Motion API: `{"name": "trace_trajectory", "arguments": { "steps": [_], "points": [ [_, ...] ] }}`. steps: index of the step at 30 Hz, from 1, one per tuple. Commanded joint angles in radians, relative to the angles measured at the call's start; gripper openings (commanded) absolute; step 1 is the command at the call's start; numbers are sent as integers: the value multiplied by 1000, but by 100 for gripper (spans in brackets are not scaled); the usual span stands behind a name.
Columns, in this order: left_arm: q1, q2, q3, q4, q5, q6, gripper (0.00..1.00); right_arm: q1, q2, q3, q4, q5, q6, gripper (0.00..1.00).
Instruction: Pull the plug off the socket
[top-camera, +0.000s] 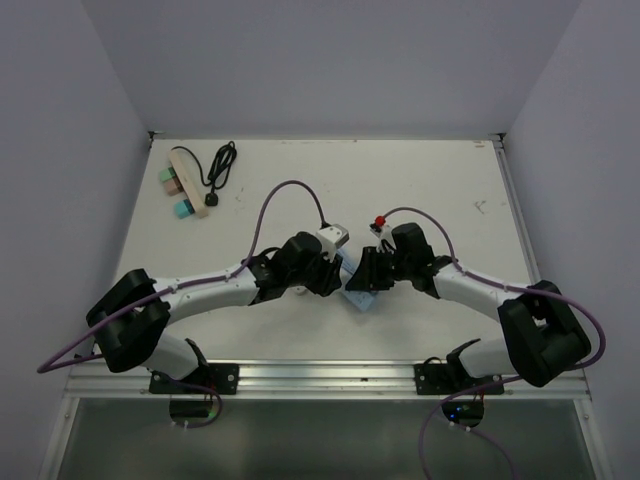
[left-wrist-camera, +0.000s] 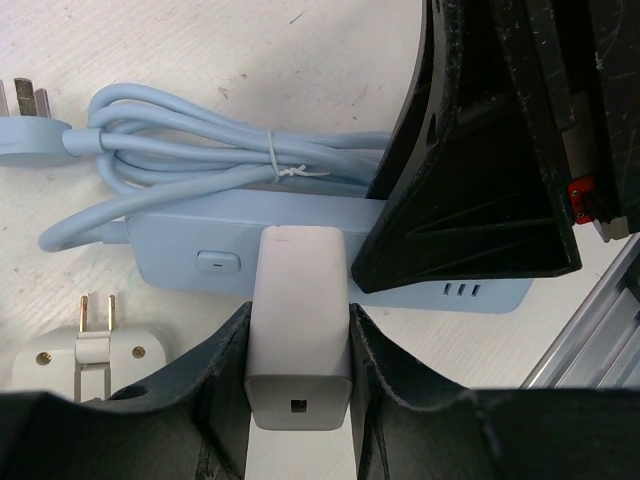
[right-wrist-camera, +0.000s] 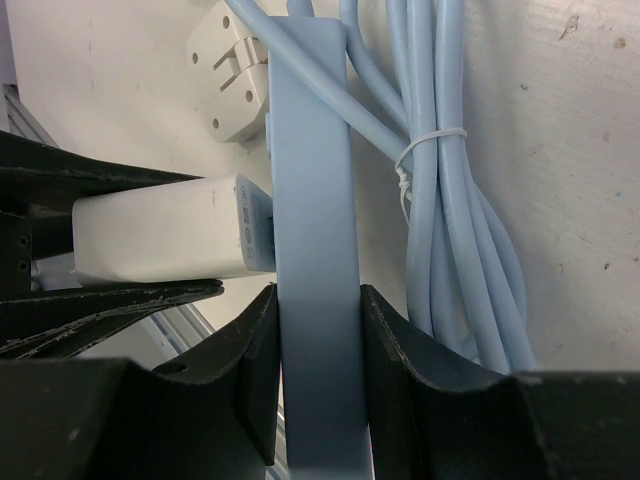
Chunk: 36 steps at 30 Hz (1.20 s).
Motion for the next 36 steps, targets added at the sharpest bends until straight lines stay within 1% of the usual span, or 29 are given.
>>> {"name": "trace_trajectory", "arguments": {
  "steps": [1,5,9,10,13,17,20,23,26,27,29,30,33,36],
  "points": [
    [9,-139,87,30,9,-68,0,-49,63,-44,-184,444,-31,0],
    [21,-162,87,27,23,-70,0,-49,72,-39,-191,452,-28,0],
    [57,-188,87,25,35,-67,0,-49,72,-37,-196,464,-20,0],
    [66,-190,89,-20,44,-67,0,-49,75,-37,-196,465,-18,0],
    [84,-204,90,-36,52,-59,0,-49,73,-37,-196,469,-17,0],
    [89,-237,72,-41,24,-56,0,-47,70,-39,-194,467,-15,0],
    [101,-276,35,-56,-35,-62,0,-49,50,-50,-190,467,-8,0],
    [126,-311,-34,-80,-106,-86,0,-52,40,-54,-185,466,-8,0],
    [141,-354,-93,-105,-219,-135,0,-49,37,-56,-182,458,-8,0],
    [146,-363,-106,-131,-285,-152,0,-52,37,-54,-181,458,-8,0],
    [166,-394,-144,-157,-351,-198,0,-50,34,-56,-181,456,-9,0],
    [172,-403,-156,-175,-408,-214,0,-52,34,-57,-179,456,-8,0],
    [208,-440,-216,-183,-440,-272,0,-50,37,-56,-179,455,-8,0],
    [239,-469,-273,-171,-422,-306,2,-50,40,-54,-177,450,-8,0]
  ]
}}
